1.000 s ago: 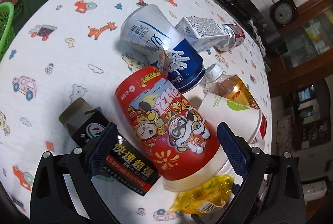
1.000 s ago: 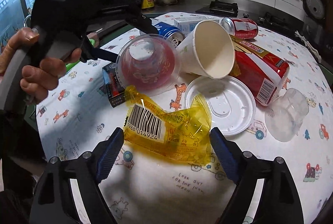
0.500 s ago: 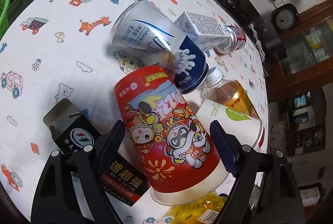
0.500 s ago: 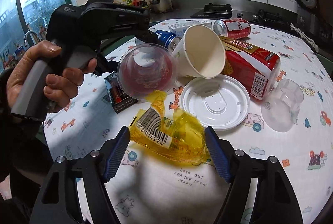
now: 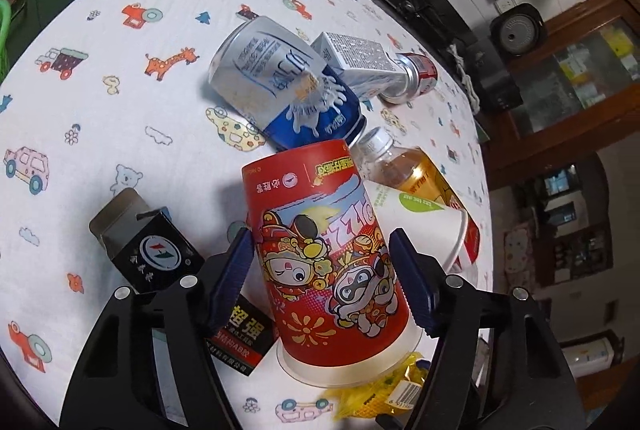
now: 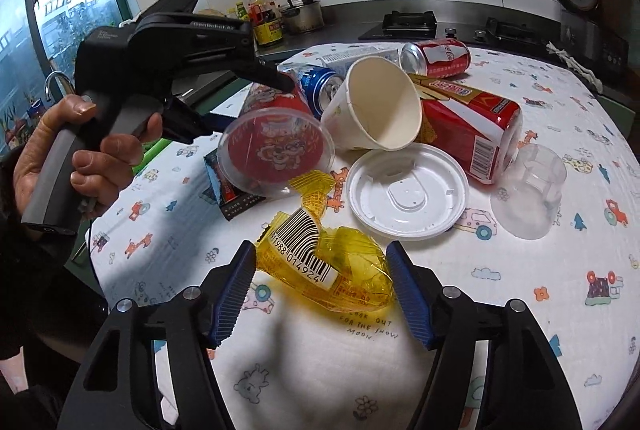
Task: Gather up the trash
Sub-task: 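Carry the red paper cup with the left tool and drop it into the basket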
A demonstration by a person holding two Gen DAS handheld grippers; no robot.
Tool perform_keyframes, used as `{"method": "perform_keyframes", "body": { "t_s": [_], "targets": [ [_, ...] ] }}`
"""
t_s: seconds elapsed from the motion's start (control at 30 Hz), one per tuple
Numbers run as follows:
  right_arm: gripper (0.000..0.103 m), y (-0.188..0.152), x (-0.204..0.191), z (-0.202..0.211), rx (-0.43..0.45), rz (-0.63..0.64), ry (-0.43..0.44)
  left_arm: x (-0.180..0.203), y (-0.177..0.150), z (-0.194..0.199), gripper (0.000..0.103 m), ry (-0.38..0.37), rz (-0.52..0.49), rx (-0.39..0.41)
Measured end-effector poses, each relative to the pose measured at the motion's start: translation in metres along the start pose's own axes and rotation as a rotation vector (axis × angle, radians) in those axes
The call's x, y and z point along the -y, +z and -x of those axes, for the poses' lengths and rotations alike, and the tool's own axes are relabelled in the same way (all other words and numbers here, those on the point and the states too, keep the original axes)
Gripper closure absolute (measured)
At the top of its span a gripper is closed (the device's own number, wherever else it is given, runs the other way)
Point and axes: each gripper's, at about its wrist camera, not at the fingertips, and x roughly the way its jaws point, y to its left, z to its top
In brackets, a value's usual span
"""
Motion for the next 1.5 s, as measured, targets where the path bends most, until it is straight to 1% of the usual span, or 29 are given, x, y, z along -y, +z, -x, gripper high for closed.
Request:
{"method": "perform_keyframes", "body": {
  "t_s": [0.13,0.27,0.37,0.53,0.63,0.77,0.83,0.9,0.97,1.07,1.13,1.17,1.27,1.33,1.43,1.5],
  "targets": [
    [0.038,0.004,-0.003,0.007,0.018,0.004,-0.003,-0.002,-0.002,0.007,0.036,-0.025,0.002,0.005],
    [0.038,0.010,-0.008,0.011,0.026,0.015,0.003,-0.006,-0.003,0.026,0.036,-0.040,-0.012,0.029],
    [0.038,0.019,-0.014,0.010,0.030,0.025,0.014,-0.016,-0.002,0.051,0.037,-0.073,-0.005,0.062],
    [0.038,0.036,-0.033,0.003,0.027,0.052,0.049,-0.041,0.002,0.095,0.037,-0.083,0.015,0.133],
    [0.038,0.049,-0.054,-0.005,0.024,0.088,0.073,-0.066,0.006,0.127,0.037,-0.066,0.036,0.190],
    [0.038,0.066,-0.081,-0.020,0.016,0.125,0.113,-0.109,0.012,0.170,0.037,-0.027,0.090,0.271],
    [0.038,0.075,-0.096,-0.029,0.010,0.141,0.136,-0.139,0.015,0.195,0.037,0.009,0.128,0.324],
    [0.038,0.082,-0.107,-0.037,0.003,0.153,0.154,-0.162,0.018,0.211,0.037,0.041,0.160,0.359],
    [0.038,0.090,-0.121,-0.047,-0.007,0.170,0.169,-0.188,0.022,0.226,0.038,0.072,0.199,0.387],
    [0.038,0.100,-0.143,-0.061,-0.025,0.193,0.193,-0.233,0.027,0.246,0.040,0.143,0.266,0.430],
    [0.038,0.107,-0.159,-0.071,-0.035,0.209,0.207,-0.256,0.031,0.252,0.045,0.152,0.304,0.439],
    [0.038,0.108,-0.165,-0.074,-0.038,0.215,0.212,-0.271,0.034,0.255,0.045,0.153,0.330,0.445],
    [0.038,0.116,-0.184,-0.087,-0.049,0.234,0.229,-0.294,0.039,0.256,0.045,0.178,0.358,0.459],
    [0.038,0.119,-0.197,-0.096,-0.061,0.242,0.243,-0.311,0.041,0.254,0.045,0.206,0.377,0.448],
    [0.038,0.123,-0.215,-0.106,-0.071,0.270,0.258,-0.327,0.037,0.249,0.045,0.196,0.400,0.430],
    [0.038,0.125,-0.225,-0.112,-0.078,0.281,0.268,-0.333,0.034,0.247,0.043,0.189,0.411,0.421]
  ]
}}
